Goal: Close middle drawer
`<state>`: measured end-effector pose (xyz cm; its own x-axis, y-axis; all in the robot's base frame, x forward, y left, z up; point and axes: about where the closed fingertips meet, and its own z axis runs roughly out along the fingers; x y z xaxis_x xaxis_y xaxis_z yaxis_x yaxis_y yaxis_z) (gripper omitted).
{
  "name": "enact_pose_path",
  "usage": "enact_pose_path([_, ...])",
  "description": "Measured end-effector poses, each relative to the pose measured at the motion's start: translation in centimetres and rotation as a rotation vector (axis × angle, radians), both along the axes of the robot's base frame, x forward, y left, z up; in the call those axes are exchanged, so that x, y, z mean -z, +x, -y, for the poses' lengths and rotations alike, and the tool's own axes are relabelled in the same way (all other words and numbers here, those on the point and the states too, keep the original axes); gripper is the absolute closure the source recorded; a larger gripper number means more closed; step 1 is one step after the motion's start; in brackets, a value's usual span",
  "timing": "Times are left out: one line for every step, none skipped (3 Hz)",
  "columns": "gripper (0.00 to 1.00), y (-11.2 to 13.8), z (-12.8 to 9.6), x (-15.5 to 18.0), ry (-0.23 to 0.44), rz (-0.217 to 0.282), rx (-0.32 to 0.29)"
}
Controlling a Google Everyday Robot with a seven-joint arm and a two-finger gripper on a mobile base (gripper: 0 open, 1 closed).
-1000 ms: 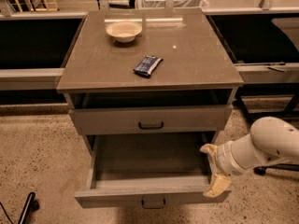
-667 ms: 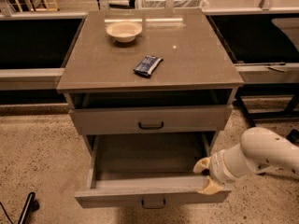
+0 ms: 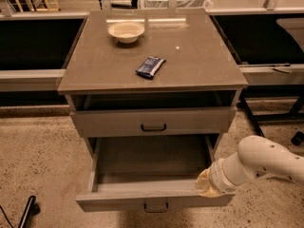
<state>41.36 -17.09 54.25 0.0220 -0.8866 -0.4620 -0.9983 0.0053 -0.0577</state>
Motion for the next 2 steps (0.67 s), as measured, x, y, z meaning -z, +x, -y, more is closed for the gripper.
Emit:
enact_pose_path([1.0,-1.4,-0.8,2.9,-0.038,-0.021,-0.009])
enact_pose_path([0.83,-4.3,-1.2,8.0,-0.067,-0.036,-0.048])
